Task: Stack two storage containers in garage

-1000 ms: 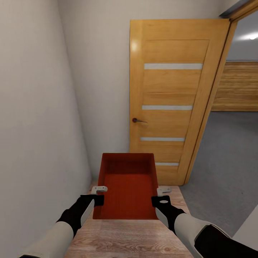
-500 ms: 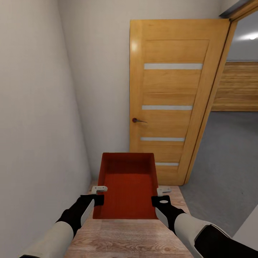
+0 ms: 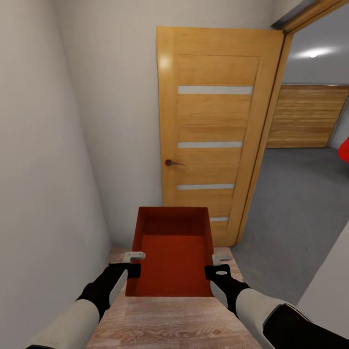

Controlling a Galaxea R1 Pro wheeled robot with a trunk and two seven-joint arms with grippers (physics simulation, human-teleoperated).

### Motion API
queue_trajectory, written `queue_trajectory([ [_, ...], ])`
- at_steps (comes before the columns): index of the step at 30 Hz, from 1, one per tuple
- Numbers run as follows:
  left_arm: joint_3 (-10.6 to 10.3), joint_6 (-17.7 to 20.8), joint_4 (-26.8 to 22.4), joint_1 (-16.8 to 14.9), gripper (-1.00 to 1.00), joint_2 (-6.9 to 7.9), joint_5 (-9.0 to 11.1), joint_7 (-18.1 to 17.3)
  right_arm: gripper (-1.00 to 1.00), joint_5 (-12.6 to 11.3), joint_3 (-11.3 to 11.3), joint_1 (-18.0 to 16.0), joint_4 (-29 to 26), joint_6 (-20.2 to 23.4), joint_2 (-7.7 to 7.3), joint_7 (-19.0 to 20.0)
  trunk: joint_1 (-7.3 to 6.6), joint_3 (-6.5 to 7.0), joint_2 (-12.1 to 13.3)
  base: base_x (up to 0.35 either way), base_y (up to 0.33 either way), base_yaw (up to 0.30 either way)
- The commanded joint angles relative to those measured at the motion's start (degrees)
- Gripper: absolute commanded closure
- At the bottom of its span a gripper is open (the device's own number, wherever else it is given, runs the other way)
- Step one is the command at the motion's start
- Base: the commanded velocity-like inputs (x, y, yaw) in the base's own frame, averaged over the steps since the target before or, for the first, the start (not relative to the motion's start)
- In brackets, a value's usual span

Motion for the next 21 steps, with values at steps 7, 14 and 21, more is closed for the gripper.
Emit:
queue_trajectory([
  [7, -0.31, -2.48, -0.46, -0.01, 1.00, -0.15, -0.30, 0.75, 1.00, -1.53, 0.89, -0.07, 0.25, 0.22, 0.10, -5.90, 0.01, -0.10, -0.08, 0.000, 0.000, -0.260],
  [14, -0.31, -2.48, -0.52, 0.00, 1.00, -0.15, -0.30, 0.75, 1.00, -1.55, 0.90, -0.06, 0.27, 0.22, 0.10, -5.90, 0.01, -0.10, -0.08, 0.000, 0.000, -0.260],
  [21, -0.35, -2.43, -0.24, -0.01, 1.00, -0.21, -0.50, 0.79, 1.00, -1.53, 0.90, -0.06, 0.27, 0.22, 0.10, -5.90, 0.01, -0.10, -0.08, 0.064, 0.050, -0.260],
])
